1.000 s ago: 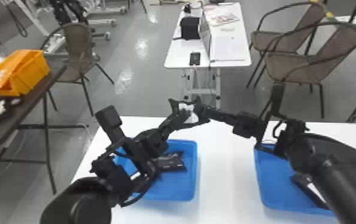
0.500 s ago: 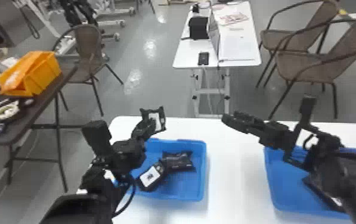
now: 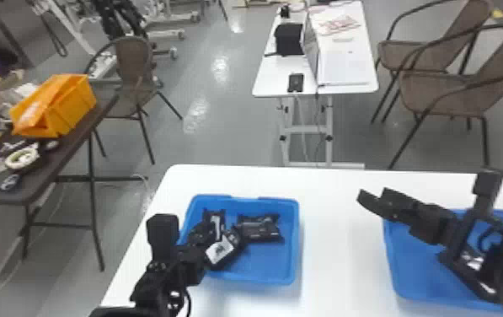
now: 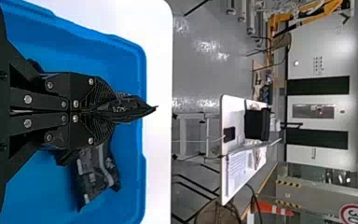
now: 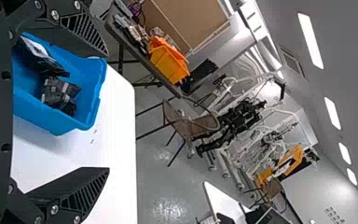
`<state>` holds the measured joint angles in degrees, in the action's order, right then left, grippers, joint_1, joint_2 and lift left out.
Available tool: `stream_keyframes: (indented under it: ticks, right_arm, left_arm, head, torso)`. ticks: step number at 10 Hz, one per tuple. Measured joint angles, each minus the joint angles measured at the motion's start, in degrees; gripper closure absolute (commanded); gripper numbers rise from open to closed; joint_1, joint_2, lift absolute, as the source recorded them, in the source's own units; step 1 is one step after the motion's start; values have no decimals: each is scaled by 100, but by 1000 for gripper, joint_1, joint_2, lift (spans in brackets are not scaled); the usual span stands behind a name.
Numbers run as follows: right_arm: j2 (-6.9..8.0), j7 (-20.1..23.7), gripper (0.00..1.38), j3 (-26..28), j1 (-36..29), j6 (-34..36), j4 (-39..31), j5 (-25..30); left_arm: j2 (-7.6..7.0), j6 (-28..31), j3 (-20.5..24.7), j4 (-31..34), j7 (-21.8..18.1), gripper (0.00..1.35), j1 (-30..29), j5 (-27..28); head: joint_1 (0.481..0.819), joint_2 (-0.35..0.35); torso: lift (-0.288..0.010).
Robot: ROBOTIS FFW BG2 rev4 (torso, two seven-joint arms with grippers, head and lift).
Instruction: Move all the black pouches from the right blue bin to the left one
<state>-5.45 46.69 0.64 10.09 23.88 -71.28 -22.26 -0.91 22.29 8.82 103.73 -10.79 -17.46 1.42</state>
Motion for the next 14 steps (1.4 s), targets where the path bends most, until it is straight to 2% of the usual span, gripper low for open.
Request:
stream_keyframes:
  ticks: [1,2,3,4,6,8,9,11,14]
  right_arm:
    - [-14,-3,160,5,-44,32,-32,65]
    - [-18,-2,160,6,-55,58,-72,144]
    - [-25,-2,160,12,-59,87,-132,244]
    - [-32,-37,160,60,-109,123,-246,422]
    - [-1,-415,160,276,-474,137,-599,624]
    - [56,-485,160,705,-863,77,-774,887]
    - [61,-552,160,950,-1016,54,-846,1085]
    - [69,-856,162,1382,-1294,47,-977,1363]
    - [71,-1493,162,1737,-1440,75,-1028,1594]
  left_arm:
    - [-49,-3,-79,-99,-2,691,1,-30]
    - [-46,-91,-79,-127,-46,139,10,-59]
    - [-22,-330,-29,-122,-72,16,12,-43]
    - [16,-633,44,-98,-47,159,7,-20]
    - [87,-1279,354,24,43,279,-37,-9]
    - [90,-1749,618,159,42,295,-67,-259]
    - [91,-1877,645,222,49,295,-69,-448]
    - [91,-1968,607,323,65,295,-70,-814]
    - [91,-1937,537,375,68,295,-98,-997]
  head:
    - [695,195]
    - [695,189]
    - [695,189]
    - [695,189]
    - [695,192]
    - [695,188]
    - [695,162]
    - [695,110]
    - [695,39]
  torso:
    - [10]
    - [10]
    - [10]
    - [10]
    - [10]
    - [10]
    - [10]
    - [10]
    - [10]
